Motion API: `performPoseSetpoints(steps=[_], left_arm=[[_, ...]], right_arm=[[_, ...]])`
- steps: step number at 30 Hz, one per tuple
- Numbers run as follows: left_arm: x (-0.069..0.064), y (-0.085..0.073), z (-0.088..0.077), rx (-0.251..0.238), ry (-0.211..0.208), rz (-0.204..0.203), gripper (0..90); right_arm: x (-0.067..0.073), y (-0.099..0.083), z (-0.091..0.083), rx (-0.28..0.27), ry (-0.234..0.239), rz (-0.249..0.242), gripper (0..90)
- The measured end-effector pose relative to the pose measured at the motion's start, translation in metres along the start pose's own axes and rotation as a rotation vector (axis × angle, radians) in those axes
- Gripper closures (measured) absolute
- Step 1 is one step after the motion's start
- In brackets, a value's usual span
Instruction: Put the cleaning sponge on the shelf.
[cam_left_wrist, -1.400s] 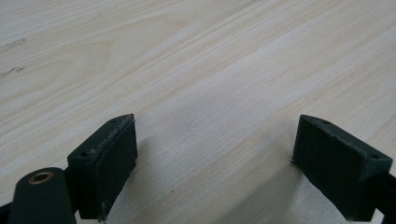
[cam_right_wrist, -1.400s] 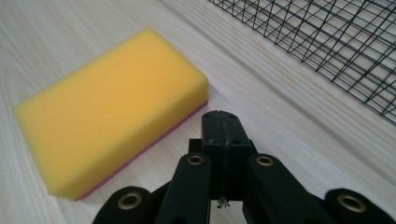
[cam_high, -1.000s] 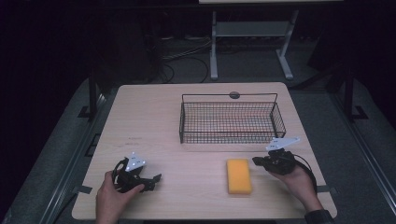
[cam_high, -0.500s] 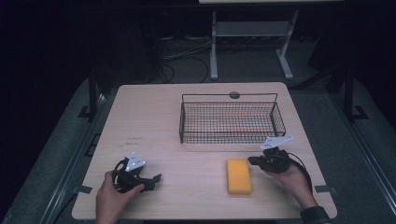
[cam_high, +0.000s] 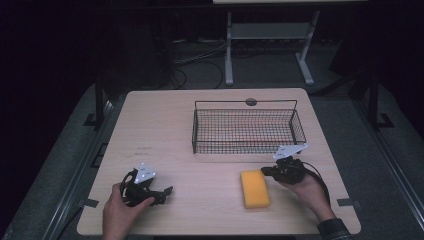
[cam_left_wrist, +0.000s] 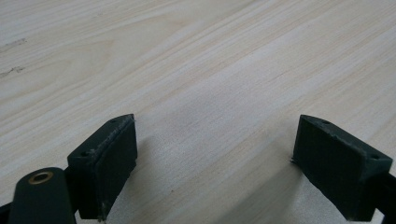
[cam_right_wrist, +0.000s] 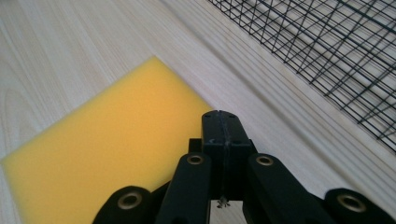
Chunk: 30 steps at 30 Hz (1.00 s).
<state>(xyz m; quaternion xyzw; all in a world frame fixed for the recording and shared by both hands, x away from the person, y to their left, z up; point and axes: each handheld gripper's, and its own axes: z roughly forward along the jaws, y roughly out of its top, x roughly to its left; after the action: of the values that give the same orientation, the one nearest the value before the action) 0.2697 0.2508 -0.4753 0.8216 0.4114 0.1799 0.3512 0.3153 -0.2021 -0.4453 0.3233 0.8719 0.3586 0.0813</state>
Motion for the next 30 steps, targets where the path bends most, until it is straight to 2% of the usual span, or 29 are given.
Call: performPoseSetpoints(steps=[30], left_arm=[[0.000, 0.000, 0.000, 0.000, 0.000, 0.000, 12.8]], right_arm=[[0.012, 0.025, 0.020, 0.005, 0.038, -0.047, 89.7]])
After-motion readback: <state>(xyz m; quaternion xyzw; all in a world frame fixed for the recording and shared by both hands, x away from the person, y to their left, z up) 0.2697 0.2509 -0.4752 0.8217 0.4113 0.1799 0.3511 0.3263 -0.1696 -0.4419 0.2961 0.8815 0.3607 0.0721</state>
